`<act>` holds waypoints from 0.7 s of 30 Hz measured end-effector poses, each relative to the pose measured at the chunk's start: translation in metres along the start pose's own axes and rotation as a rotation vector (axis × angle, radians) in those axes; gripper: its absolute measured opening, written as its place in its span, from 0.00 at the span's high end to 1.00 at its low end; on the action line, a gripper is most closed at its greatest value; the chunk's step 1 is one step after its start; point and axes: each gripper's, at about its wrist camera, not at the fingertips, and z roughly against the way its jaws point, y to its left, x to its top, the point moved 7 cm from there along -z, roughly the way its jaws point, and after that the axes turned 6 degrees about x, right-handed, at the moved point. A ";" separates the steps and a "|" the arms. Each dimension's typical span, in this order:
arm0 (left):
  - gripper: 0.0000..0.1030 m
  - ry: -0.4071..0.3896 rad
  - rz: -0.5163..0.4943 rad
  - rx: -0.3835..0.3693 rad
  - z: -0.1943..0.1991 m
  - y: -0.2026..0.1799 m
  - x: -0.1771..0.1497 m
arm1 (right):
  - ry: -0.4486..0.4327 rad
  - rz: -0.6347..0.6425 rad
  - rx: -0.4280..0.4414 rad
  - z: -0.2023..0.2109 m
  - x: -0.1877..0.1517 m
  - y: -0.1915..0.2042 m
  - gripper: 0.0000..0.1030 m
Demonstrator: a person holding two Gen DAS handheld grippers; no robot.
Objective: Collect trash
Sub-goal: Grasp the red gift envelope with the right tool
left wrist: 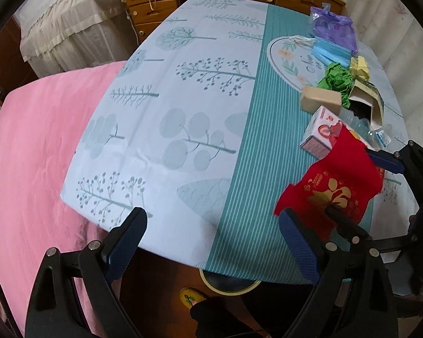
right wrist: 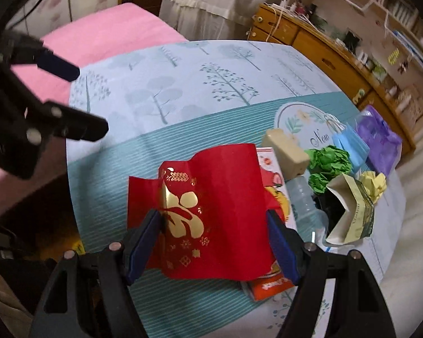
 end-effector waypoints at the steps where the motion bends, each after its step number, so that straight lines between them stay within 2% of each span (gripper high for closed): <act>1: 0.09 0.002 0.002 0.002 0.000 0.001 -0.001 | -0.001 0.017 -0.024 -0.002 0.000 0.002 0.27; 10: 0.09 0.033 0.034 0.008 -0.004 0.017 -0.018 | 0.011 0.156 -0.081 -0.019 0.000 0.030 0.27; 12: 0.09 0.038 0.034 0.009 -0.005 0.019 -0.020 | 0.010 0.165 -0.077 -0.020 0.000 0.034 0.34; 13: 0.09 0.039 0.033 0.010 -0.005 0.019 -0.021 | 0.018 0.167 -0.070 -0.021 -0.001 0.036 0.46; 14: 0.09 0.039 0.031 0.010 -0.006 0.019 -0.020 | 0.036 0.166 -0.063 -0.024 -0.002 0.037 0.52; 16: 0.09 0.037 0.028 0.009 -0.006 0.019 -0.019 | 0.047 0.159 -0.076 -0.026 -0.002 0.036 0.53; 21: 0.09 0.030 0.011 -0.005 -0.004 0.013 -0.015 | 0.032 0.067 -0.017 -0.011 0.001 0.030 0.69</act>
